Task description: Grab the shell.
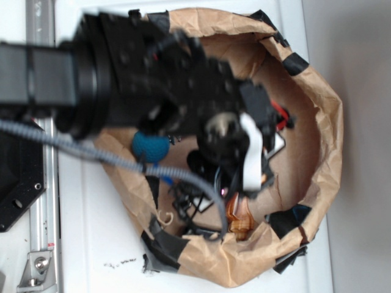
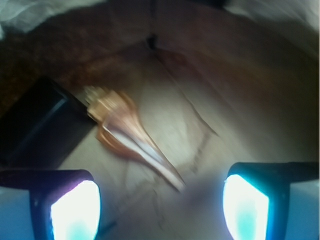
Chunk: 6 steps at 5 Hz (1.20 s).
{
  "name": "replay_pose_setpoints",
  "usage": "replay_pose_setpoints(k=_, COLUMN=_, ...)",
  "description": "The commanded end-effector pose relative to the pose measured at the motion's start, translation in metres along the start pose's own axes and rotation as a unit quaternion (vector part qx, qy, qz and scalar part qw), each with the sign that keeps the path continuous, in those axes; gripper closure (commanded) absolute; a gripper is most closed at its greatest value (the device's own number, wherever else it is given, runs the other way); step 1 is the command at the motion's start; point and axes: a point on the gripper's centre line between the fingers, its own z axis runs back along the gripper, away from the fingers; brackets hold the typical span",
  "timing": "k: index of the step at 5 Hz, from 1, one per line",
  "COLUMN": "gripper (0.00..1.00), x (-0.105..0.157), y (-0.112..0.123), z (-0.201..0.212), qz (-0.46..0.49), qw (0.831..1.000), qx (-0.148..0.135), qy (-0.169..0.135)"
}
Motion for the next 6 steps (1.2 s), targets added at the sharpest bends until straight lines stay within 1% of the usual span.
replay_pose_setpoints(k=1, gripper=0.0, x=0.024, y=-0.017, z=-0.028, qz=-0.067, qw=0.998, qx=0.005, qy=0.004)
replay_pose_setpoints(k=2, gripper=0.0, x=0.031, y=-0.031, z=-0.036, qz=-0.091, qw=0.996, qx=-0.014, qy=-0.007)
replay_pose_setpoints(k=3, gripper=0.0, x=0.041, y=-0.041, z=-0.038, qz=-0.107, qw=0.994, qx=-0.013, qy=-0.012)
replay_pose_setpoints(k=4, gripper=0.04, x=0.039, y=-0.028, z=-0.045, qz=-0.043, qw=0.999, qx=0.018, qy=0.006)
replay_pose_setpoints(k=5, gripper=1.0, x=0.031, y=-0.009, z=-0.048, qz=0.026, qw=0.999, qx=0.043, qy=0.004)
replay_pose_setpoints(k=6, gripper=1.0, x=0.026, y=0.005, z=-0.042, qz=0.09, qw=0.994, qx=0.056, qy=0.005)
